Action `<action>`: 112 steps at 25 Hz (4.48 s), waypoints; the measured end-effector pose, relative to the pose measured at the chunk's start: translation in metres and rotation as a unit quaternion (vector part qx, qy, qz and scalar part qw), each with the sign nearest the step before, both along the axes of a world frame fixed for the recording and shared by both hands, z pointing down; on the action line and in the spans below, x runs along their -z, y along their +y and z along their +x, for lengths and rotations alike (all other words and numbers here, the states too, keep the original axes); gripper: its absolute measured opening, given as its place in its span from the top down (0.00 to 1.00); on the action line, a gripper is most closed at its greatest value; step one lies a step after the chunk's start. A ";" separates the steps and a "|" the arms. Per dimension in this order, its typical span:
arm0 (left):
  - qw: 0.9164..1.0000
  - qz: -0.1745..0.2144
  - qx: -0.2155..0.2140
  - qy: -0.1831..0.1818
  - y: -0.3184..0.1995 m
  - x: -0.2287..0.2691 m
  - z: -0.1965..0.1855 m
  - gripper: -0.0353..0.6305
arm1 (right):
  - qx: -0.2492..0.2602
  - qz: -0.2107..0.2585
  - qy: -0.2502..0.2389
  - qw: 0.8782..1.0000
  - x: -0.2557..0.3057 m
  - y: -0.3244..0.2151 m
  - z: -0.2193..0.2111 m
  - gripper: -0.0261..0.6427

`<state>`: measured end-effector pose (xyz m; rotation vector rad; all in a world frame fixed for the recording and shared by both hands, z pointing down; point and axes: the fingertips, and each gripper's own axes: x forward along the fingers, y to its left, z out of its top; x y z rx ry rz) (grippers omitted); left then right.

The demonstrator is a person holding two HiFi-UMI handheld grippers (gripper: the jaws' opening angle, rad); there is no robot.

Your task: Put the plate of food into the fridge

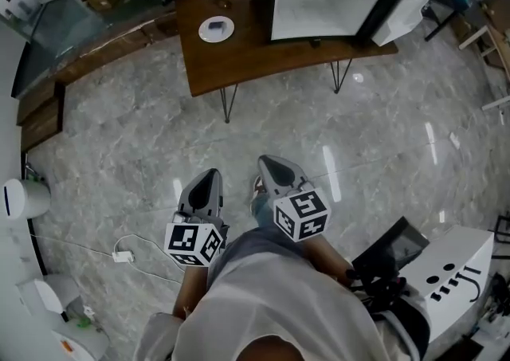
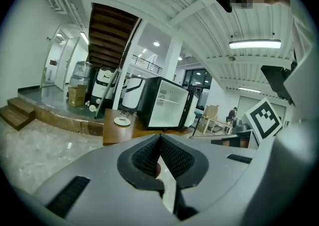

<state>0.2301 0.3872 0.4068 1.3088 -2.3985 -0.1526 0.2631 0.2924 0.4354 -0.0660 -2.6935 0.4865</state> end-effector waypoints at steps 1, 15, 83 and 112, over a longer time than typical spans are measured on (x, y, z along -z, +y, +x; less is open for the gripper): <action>1.000 0.000 -0.002 0.001 -0.015 0.001 -0.015 0.93 | -0.002 -0.002 0.000 1.000 0.000 -0.015 -0.014 0.94; 1.000 0.013 0.000 0.007 -0.118 -0.004 -0.124 0.93 | 0.002 -0.004 0.002 1.000 -0.004 -0.116 -0.113 0.94; 0.996 0.010 -0.065 0.067 -0.168 -0.019 -0.533 0.93 | 0.003 0.011 0.048 0.999 0.006 -0.137 -0.531 0.94; 0.952 -0.191 -0.226 0.077 -0.313 -0.172 -0.845 0.93 | -0.156 -0.233 0.159 0.947 -0.182 -0.271 -0.742 0.94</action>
